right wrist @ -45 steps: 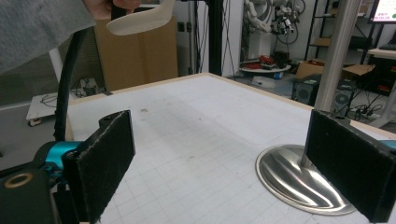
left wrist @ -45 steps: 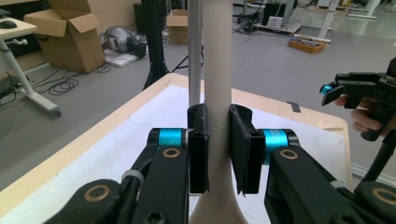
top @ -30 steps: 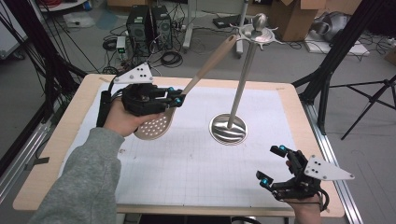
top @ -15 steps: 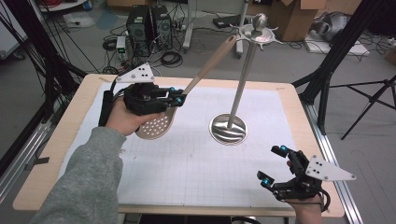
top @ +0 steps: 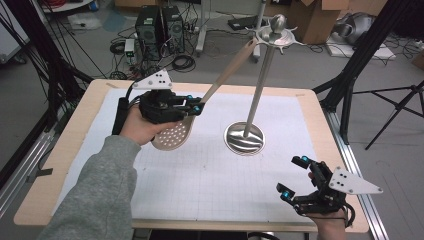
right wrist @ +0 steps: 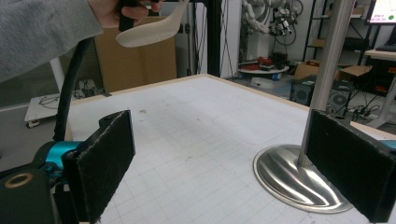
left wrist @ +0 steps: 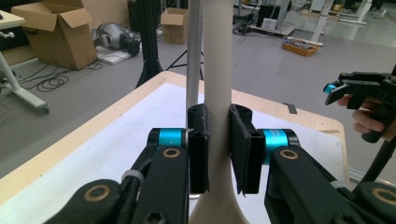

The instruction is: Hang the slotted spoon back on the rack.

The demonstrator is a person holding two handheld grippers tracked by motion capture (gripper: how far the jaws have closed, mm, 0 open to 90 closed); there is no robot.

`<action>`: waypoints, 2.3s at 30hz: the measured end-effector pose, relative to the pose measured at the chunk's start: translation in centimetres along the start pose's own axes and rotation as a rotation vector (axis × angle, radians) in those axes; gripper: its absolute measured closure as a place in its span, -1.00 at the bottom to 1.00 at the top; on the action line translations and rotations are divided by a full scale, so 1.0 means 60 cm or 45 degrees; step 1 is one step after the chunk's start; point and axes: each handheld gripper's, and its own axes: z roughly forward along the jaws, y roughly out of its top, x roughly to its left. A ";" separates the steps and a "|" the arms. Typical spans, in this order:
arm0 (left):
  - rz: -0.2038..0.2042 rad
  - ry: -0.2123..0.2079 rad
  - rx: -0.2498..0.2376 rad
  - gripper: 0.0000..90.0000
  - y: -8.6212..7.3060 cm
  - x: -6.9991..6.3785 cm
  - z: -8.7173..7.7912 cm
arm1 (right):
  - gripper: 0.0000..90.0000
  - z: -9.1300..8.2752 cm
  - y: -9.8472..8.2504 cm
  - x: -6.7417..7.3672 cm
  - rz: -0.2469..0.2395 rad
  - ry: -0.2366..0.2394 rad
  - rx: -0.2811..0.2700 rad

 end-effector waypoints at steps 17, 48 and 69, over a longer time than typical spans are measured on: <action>0.000 0.006 0.045 0.73 -0.002 -0.004 0.034 | -0.83 -0.003 0.002 0.002 -0.002 -0.001 -0.009; -0.009 0.034 0.122 0.73 0.000 -0.002 0.091 | -0.84 -0.009 -0.004 -0.007 0.014 -0.021 -0.012; -0.012 0.024 0.118 0.72 -0.004 0.002 0.132 | -0.84 -0.016 -0.002 -0.011 0.012 -0.026 -0.006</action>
